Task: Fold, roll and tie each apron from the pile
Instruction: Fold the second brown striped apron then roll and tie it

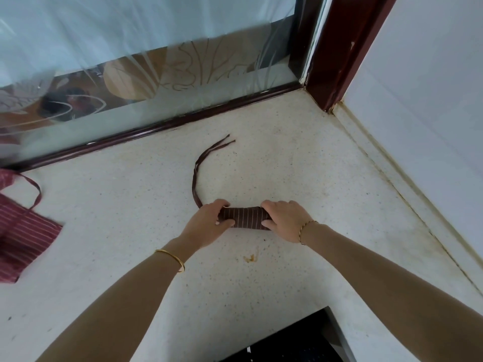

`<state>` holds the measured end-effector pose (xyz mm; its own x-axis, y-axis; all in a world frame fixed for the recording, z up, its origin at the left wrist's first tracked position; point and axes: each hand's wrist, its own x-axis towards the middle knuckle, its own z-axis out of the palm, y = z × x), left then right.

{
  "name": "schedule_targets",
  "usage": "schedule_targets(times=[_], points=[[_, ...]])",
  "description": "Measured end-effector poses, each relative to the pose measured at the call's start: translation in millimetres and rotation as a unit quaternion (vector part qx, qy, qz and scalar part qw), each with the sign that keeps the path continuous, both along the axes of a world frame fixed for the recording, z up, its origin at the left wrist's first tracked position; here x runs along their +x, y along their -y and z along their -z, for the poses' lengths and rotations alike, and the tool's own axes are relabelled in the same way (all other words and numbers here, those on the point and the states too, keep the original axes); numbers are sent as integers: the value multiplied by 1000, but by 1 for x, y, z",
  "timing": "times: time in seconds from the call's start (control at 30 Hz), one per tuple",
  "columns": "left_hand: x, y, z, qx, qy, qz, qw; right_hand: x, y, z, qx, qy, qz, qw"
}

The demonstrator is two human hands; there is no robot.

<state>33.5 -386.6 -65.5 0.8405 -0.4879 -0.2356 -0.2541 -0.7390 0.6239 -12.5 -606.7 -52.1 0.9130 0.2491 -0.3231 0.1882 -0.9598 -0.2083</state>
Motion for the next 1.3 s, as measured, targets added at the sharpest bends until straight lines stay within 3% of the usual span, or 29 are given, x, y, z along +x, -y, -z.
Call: schedule_targets(times=[0.1, 0.27, 0.5, 0.63, 0.73, 0.87, 1.03, 1.17, 1.3], points=[[5, 7, -4, 4, -47, -51, 998, 13, -6, -5, 3, -72, 23, 997], [17, 15, -6, 39, -65, -45, 996, 39, -7, -17, 69, -230, 65, 969], [26, 23, 1, 9, -103, -82, 991, 38, -18, -7, 104, -265, 182, 941], [27, 13, 4, -34, -172, -114, 978, 33, -27, 1, 91, -280, 199, 935], [22, -3, 9, 13, -103, -68, 992, 29, -23, 5, 127, -280, 227, 924], [16, -10, 6, 2, -44, -50, 998, 22, -5, 7, 256, -329, 307, 855], [27, 3, -7, -8, -1, -56, 998, 15, 4, -4, 444, -375, 372, 724], [31, 15, -18, -8, -5, -110, 994, 10, 3, -14, 524, -389, 354, 670], [32, 18, -30, 28, 142, -107, 984, 4, 2, -20, 572, -378, 365, 630]])
